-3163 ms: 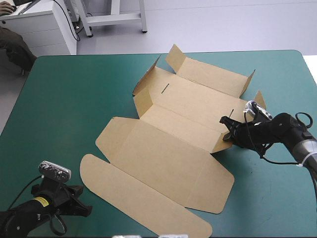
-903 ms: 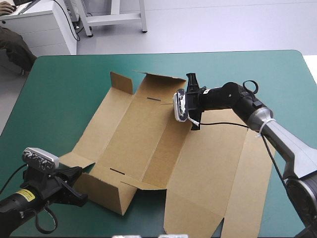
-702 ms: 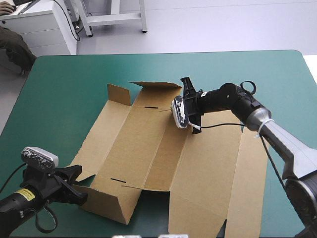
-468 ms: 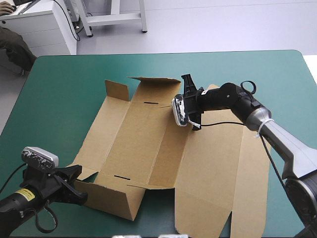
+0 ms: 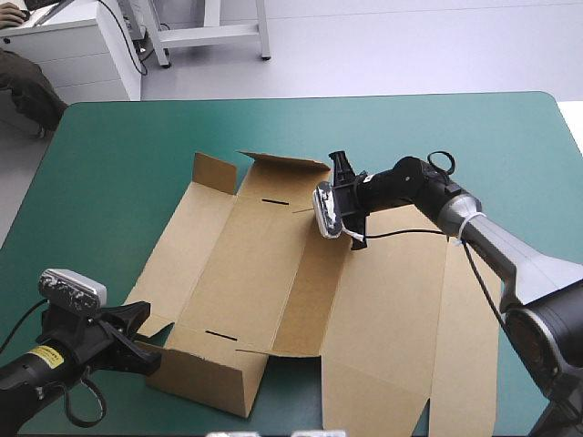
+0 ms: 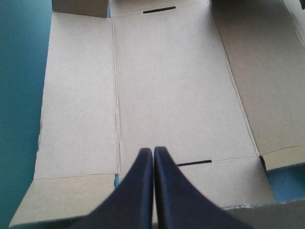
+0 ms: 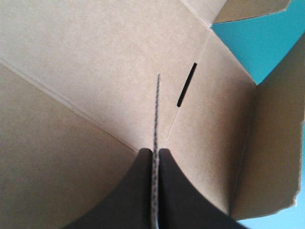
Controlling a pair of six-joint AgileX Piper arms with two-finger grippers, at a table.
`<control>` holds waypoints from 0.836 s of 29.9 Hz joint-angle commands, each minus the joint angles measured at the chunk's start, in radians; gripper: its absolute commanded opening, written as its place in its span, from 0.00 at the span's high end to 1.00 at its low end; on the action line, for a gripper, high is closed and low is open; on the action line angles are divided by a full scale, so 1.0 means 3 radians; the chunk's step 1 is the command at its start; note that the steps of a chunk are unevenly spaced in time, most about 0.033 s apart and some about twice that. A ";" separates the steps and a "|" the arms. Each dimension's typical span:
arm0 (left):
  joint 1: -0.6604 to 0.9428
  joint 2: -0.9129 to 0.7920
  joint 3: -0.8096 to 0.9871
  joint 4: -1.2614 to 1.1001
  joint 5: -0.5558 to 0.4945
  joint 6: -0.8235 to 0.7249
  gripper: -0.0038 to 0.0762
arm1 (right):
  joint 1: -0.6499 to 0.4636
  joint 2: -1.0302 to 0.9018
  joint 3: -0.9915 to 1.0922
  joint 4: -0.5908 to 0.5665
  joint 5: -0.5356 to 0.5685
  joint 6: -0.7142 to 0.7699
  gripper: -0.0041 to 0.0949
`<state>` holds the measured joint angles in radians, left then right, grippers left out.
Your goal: Fold the box
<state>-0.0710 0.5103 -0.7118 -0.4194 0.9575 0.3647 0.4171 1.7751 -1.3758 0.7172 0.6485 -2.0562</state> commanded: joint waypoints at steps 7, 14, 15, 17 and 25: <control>-0.0004 0.0037 -0.0109 -0.0067 -0.0226 -0.0017 0.96 | 0.0024 -0.0087 -0.0119 0.0212 -0.0037 -0.0126 0.98; -0.0004 0.0037 -0.0109 -0.0067 -0.0229 -0.0017 0.96 | 0.0024 -0.0087 -0.0119 0.0273 -0.0030 0.0156 0.61; -0.0004 0.0037 -0.0109 -0.0067 -0.0229 -0.0017 0.96 | 0.0024 -0.0087 -0.0119 0.0273 -0.0030 0.0164 0.52; -0.0004 0.0037 -0.0109 -0.0067 -0.0229 -0.0017 0.96 | 0.0024 -0.0087 -0.0119 0.0273 -0.0030 0.0180 0.33; -0.0004 0.0037 -0.0109 -0.0067 -0.0229 -0.0017 0.96 | 0.0024 -0.0182 -0.0119 0.0227 -0.0066 0.0673 0.22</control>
<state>-0.0710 0.5103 -0.7118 -0.4146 0.9507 0.3647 0.4208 1.7942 -1.3762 0.7600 0.6514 -1.9017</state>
